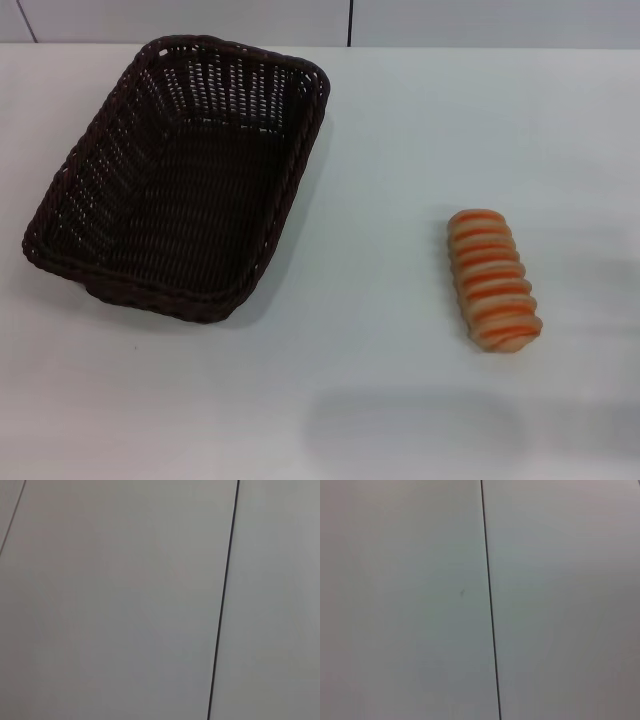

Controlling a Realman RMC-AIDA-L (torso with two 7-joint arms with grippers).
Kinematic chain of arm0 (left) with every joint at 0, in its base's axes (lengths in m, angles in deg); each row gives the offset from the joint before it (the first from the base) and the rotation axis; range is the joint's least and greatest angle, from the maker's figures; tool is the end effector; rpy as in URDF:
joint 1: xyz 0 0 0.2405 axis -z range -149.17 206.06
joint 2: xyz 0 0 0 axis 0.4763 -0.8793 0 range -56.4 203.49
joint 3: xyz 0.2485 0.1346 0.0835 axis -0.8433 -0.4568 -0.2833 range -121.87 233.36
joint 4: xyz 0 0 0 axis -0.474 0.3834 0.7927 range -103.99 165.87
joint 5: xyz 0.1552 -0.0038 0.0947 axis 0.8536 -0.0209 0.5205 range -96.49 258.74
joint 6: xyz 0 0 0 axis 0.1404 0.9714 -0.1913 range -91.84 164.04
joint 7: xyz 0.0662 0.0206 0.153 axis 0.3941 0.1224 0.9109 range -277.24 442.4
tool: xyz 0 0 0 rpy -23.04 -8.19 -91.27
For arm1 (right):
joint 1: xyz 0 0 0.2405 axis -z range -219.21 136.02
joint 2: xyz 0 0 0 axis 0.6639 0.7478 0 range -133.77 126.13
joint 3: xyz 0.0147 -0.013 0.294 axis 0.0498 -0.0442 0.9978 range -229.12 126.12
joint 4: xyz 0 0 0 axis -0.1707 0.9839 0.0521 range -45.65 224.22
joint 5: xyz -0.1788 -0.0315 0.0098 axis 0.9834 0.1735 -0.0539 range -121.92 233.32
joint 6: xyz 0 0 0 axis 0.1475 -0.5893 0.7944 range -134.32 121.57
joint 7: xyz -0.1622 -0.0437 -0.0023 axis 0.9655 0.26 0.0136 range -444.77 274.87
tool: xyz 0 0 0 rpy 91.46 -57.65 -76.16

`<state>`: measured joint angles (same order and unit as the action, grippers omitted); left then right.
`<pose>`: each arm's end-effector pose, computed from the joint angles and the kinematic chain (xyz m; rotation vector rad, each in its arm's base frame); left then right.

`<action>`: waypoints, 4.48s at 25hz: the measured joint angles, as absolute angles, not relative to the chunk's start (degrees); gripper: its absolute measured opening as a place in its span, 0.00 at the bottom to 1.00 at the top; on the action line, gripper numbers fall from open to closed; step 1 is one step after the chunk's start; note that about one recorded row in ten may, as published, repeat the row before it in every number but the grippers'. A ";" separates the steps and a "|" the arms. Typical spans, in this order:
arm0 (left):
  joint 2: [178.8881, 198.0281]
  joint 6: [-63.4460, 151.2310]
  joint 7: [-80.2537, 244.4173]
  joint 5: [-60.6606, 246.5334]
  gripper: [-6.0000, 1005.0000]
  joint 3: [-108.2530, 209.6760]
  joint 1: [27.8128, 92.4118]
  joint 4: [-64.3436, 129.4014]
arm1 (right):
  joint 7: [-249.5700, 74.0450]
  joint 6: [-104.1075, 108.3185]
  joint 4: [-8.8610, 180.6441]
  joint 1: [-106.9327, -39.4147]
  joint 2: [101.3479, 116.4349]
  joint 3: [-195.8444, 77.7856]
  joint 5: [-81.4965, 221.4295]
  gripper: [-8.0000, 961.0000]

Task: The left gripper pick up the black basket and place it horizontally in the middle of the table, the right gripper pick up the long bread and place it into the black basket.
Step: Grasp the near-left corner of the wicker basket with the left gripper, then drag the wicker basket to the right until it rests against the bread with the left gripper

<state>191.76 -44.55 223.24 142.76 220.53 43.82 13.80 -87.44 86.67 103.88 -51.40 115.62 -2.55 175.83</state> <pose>-0.3964 0.2922 0.1004 -1.3014 -0.5520 -0.8907 0.3592 0.2545 0.0477 -1.1598 0.3554 0.7984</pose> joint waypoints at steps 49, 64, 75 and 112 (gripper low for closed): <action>191.39 -32.28 119.67 222.67 0.59 180.05 54.58 -51.20 | -87.17 87.27 105.10 -51.64 115.65 -2.15 175.75 0.73; 191.50 -33.03 116.53 231.74 0.59 175.72 58.20 -47.26 | -87.11 86.82 104.94 -52.06 115.62 -1.92 175.69 0.73; 191.40 -32.09 116.96 232.43 0.59 175.58 59.35 -41.98 | -87.07 86.78 104.93 -52.05 115.62 -1.84 175.66 0.73; 190.97 -39.74 128.89 226.41 0.23 179.41 59.84 -47.49 | -87.07 87.31 105.09 -51.63 115.53 -1.99 175.67 0.73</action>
